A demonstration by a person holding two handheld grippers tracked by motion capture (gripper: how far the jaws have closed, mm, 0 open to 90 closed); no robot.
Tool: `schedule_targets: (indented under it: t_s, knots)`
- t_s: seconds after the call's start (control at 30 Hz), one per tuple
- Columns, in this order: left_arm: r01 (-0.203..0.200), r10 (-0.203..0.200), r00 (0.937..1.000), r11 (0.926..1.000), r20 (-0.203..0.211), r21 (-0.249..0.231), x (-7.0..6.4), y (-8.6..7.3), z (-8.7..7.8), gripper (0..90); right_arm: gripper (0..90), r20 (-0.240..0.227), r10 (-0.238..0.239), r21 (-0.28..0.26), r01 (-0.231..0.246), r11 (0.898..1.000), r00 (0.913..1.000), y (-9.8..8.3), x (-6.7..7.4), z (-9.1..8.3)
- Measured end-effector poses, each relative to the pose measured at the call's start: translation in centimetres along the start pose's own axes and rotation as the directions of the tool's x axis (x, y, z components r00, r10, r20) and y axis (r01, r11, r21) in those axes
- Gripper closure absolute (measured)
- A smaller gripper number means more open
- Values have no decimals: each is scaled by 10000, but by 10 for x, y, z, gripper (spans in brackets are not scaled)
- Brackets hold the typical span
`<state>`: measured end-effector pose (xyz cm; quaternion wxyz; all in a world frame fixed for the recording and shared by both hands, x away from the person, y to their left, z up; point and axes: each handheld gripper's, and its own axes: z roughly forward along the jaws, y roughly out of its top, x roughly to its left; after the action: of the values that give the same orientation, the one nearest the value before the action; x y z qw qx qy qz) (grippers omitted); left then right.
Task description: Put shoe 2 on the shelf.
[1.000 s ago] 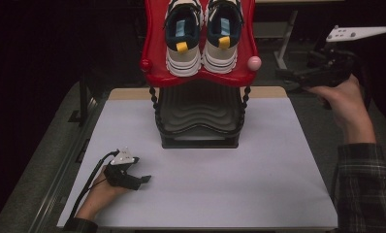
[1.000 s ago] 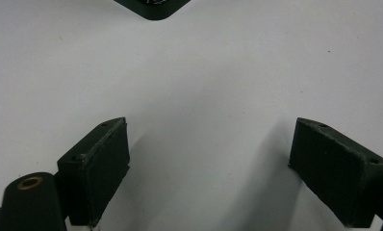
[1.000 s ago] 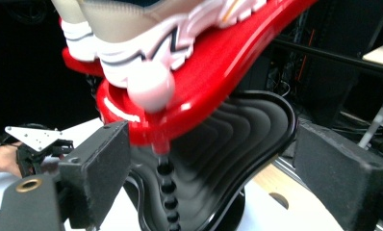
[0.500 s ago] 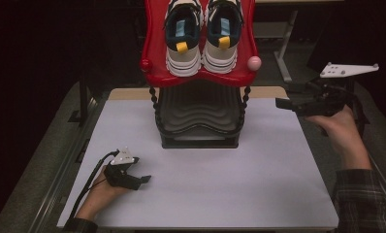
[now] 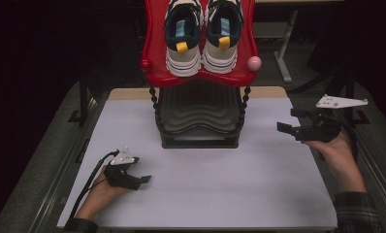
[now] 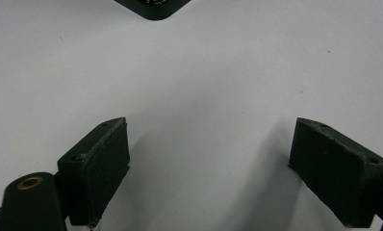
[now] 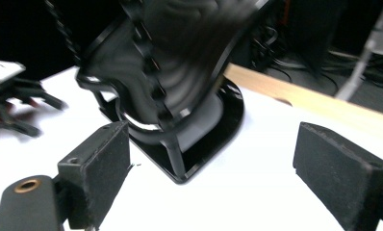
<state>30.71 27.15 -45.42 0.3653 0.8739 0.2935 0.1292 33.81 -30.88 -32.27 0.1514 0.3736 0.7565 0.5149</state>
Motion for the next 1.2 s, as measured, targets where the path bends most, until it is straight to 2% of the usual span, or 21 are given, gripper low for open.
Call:
schedule_targets:
  t_s: [0.07, 0.1, 0.2, 0.23, 0.3, 0.47, 0.57, 0.63, 0.73, 0.87, 0.93, 0.97, 1.0, 1.03, 1.07, 1.1, 1.13, 1.17, 1.2]
  knots:
    - [-1, 1, 10000, 10000, 10, 13, 0, 0, 0, 129, 125, 304, 87, 277, -96, 9996, 9995, -14, -1, 4]
    - [11, -11, 10000, 10000, -3, -1, 0, 0, 0, 129, 125, 304, 87, 277, -96, 9996, 9995, -14, -1, 4]
    - [8, -8, 10000, 10000, 1, 4, 0, 0, 0, 129, 125, 385, 261, 407, -276, 9988, 9989, -28, -1, 7]
    - [-1, 1, 10000, 10000, 8, 14, 0, 0, 0, 129, 125, 496, 350, 516, -376, 9980, 9982, -37, -2, 10]
    - [-2, 2, 10000, 10000, 5, 11, 0, 0, 0, 129, 125, 509, 401, 562, -430, 9975, 9979, -41, -2, 11]
    - [-4, 4, 10000, 10000, 0, 13, 0, 0, 0, 129, 125, 738, 571, 864, -634, 9942, 9956, -62, -2, 18]
    - [-1, 1, 10000, 10000, -3, 15, 0, 0, 0, 129, 125, 867, 593, 1005, -679, 9926, 9945, -75, -1, 22]
    - [-1, 1, 10000, 10000, -3, 13, 0, 0, 0, 129, 125, 1070, 497, 1401, -645, 9880, 9930, -87, 1, 28]
    - [-3, 3, 10000, 10000, -16, 12, 0, 0, 0, 129, 125, 1117, 454, 1558, -626, 9858, 9927, -92, 2, 30]
    - [-2, 2, 10000, 10000, -18, 17, 0, 0, 0, 129, 125, 1226, 497, 1867, -723, 9798, 9912, -104, 4, 33]
    - [-1, 1, 10000, 10000, -21, 16, -1, 0, 0, 129, 125, 1305, 489, 2125, -761, 9742, 9902, -111, 6, 35]
    - [2, -2, 10000, 10000, -21, 16, -1, 0, 0, 130, 125, 1412, 420, 2389, -752, 9681, 9891, -118, 8, 37]
    - [2, -2, 10000, 10000, -18, 15, 0, 0, 0, 130, 125, 1412, 420, 2389, -752, 9681, 9891, -118, 8, 37]
    - [2, -2, 10000, 10000, -21, 18, -1, 0, 0, 129, 124, 1454, 302, 2646, -683, 9619, 9889, -125, 9, 38]
    - [-2, 2, 10000, 10000, -21, 18, -1, 0, 0, 129, 124, 1454, 302, 2646, -683, 9619, 9889, -125, 9, 38]
    - [-2, 2, 10000, 10000, -23, 19, -1, 0, 0, 130, 113, 1515, 209, 2858, -640, 9562, 9882, -130, 10, 39]
    - [-2, 2, 10000, 10000, -23, 19, -1, 0, 0, 130, 113, 1515, 209, 2858, -640, 9562, 9882, -130, 10, 39]
    - [-1, 1, 10000, 10000, -24, 23, -1, 0, 0, 130, 102, 1584, 138, 3071, -626, 9496, 9873, -134, 12, 41]
    - [-1, 1, 10000, 10000, -22, 14, -1, 0, 0, 130, 102, 1584, 138, 3071, -626, 9496, 9873, -134, 12, 41]
